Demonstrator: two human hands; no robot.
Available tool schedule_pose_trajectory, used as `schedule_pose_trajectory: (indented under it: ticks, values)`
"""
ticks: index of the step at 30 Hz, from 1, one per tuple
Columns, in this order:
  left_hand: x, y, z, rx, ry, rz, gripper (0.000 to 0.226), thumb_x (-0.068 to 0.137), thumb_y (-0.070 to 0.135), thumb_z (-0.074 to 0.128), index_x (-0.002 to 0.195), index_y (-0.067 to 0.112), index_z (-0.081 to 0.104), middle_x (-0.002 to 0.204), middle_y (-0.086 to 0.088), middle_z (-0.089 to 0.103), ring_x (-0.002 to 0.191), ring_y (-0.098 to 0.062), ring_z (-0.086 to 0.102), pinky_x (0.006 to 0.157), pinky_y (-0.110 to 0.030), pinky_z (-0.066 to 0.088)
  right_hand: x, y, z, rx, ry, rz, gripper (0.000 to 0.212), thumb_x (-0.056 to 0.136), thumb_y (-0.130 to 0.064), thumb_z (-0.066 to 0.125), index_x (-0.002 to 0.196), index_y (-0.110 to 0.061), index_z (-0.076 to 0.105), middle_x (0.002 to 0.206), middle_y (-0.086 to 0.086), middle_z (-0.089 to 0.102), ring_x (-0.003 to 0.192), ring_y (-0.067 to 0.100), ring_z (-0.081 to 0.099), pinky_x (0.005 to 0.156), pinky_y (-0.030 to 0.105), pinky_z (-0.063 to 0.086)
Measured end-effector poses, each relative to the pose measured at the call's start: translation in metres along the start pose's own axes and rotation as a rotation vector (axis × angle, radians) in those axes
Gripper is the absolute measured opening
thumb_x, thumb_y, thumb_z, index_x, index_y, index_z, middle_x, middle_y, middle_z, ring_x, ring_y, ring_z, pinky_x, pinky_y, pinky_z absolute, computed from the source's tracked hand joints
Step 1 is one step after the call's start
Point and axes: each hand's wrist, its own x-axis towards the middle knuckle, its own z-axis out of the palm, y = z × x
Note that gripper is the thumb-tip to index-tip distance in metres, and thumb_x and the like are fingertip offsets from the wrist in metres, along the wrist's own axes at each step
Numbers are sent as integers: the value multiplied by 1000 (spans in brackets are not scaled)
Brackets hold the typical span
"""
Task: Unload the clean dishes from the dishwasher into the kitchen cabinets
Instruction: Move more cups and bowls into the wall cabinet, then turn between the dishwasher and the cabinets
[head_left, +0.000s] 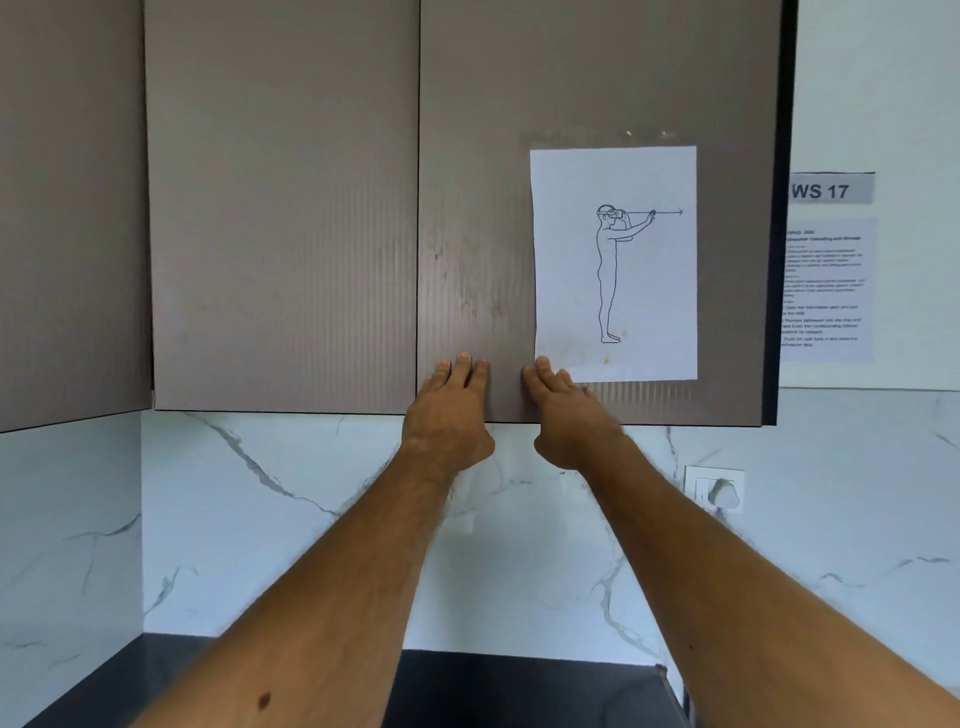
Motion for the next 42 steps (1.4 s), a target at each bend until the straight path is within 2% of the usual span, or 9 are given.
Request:
schedule_pose_trajectory:
  ticks: [5,9,14,18,24,28,35,42]
  values:
    - [11,-9,26,14,103,44,96,89,27,61,157,22,-7,165,-1,-10,152,-27,-6,121,-38,4,13,-2,8,-22,48,28,82,94,-11,49,159,-19,1,166,2,-7,153,29,8,123,47,16]
    - [10,-4,37,20,169,46,101,87,36,63,156,18,-8,165,-3,-10,151,-30,-7,122,-42,16,14,-1,7,4,32,45,82,94,-8,50,159,-23,3,166,-2,-6,152,27,10,121,47,23]
    - [9,-4,28,5,121,47,101,85,37,64,157,18,-5,165,-3,-7,152,-30,-2,117,-44,27,8,1,-7,103,-54,40,85,92,-4,49,159,-22,0,166,-4,-9,153,22,2,124,41,15]
    - [8,-14,8,-32,47,69,97,85,30,64,158,21,1,165,-2,0,152,-26,2,120,-40,15,-8,-2,-4,146,-74,78,87,91,-5,50,159,-20,-1,166,-3,-8,153,22,1,124,40,14]
    - [-23,-25,-17,6,94,41,91,90,26,58,158,18,-1,165,-3,-2,152,-23,-6,121,-38,1,-36,-4,-13,150,-74,63,88,89,-7,53,159,-17,0,167,0,-6,153,21,1,123,40,17]
    - [-52,-20,-42,33,123,30,90,89,23,57,157,20,-1,165,-1,-2,152,-21,-6,121,-36,-1,-57,-7,-38,175,-41,40,90,87,-6,53,159,-19,1,167,0,-6,153,25,4,121,46,22]
    - [-121,4,-89,75,235,7,85,88,20,54,158,19,5,165,-2,10,152,-20,4,124,-35,3,-116,-12,-72,251,9,-52,92,85,-5,57,159,-19,5,167,1,-4,153,28,9,120,47,26]
    - [-224,12,-131,174,240,-74,85,84,16,51,157,13,8,164,-4,14,152,-19,5,124,-34,3,-191,-33,-89,362,17,-169,90,87,-9,60,159,-15,7,167,4,-2,153,25,8,121,38,22]
